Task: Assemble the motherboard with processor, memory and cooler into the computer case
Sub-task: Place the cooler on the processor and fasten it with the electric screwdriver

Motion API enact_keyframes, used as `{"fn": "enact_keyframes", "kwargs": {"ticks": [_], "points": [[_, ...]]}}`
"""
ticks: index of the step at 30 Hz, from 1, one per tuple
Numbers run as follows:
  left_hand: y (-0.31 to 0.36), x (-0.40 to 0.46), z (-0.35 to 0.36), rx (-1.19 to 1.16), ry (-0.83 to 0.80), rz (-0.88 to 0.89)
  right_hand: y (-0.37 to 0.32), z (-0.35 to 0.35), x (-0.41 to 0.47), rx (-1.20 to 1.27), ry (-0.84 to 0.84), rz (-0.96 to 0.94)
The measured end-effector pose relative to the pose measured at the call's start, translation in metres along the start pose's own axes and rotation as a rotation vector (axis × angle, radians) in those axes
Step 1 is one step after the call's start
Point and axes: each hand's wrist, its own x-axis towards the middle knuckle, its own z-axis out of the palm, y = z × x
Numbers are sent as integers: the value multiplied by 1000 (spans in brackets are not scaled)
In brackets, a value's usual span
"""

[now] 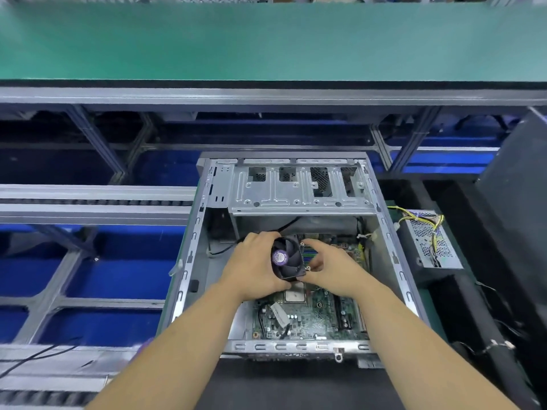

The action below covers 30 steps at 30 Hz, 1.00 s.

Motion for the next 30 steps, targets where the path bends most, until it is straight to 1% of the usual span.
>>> {"fn": "enact_keyframes", "kwargs": {"ticks": [4,7,9,14,17,19,22,25,30], "points": [[2,1,1,41,-17,23,2,-2,1,-22,-38,32],[3,0,0,69,-18,37,3,-3,-3,-122,-103,31],[4,-1,-1,69,-18,36,1,-4,-4,-162,-107,35],[6,0,-1,53,-8,26,-7,-4,-5,-238,18,34],[6,0,1,15,31,12,-11,-8,-6,-314,181,86],[7,1,2,12,38,2,-12,-11,-6,-343,261,129],[7,2,3,-18,38,-39,-11,-12,-7,-269,341,191],[6,3,4,-65,47,-65,-10,-11,-5,-212,372,181],[5,3,6,-35,23,-59,-9,-9,-5,-176,360,129]]}}
